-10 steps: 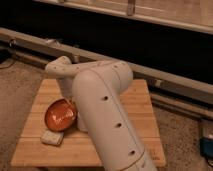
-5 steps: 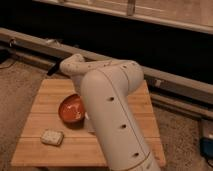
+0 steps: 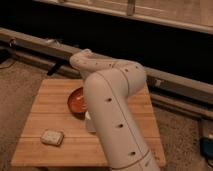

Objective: Drag the ceramic bowl in a circle

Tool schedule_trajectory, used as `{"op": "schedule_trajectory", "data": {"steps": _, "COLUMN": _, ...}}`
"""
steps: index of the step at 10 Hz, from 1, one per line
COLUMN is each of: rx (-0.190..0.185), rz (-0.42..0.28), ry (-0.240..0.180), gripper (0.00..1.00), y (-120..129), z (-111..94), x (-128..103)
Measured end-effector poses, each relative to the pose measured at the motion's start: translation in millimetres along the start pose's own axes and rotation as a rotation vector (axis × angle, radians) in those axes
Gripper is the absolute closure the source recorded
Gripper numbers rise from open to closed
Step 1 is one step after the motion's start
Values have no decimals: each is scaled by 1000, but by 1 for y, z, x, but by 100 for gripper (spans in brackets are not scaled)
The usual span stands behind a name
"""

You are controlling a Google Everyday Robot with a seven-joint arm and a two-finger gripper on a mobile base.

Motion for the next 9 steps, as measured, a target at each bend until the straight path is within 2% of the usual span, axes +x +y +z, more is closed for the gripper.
{"op": "schedule_trajectory", "data": {"steps": 2, "rx": -6, "rz": 18, "ry": -29, "gripper": 100, "y": 4, "z": -8, "x": -16}}
{"op": "schedule_trajectory", "data": {"steps": 4, "rx": -10, "rz": 17, "ry": -54, "gripper": 100, "y": 20, "z": -16, "x": -30}}
{"op": "schedule_trajectory", "data": {"steps": 7, "rx": -22, "rz": -26, "ry": -92, "gripper": 100, "y": 61, "z": -30, "x": -52}}
{"op": "schedule_trajectory", "data": {"steps": 9, "rx": -33, "rz": -79, "ry": -115, "gripper": 100, "y": 89, "z": -38, "x": -62}}
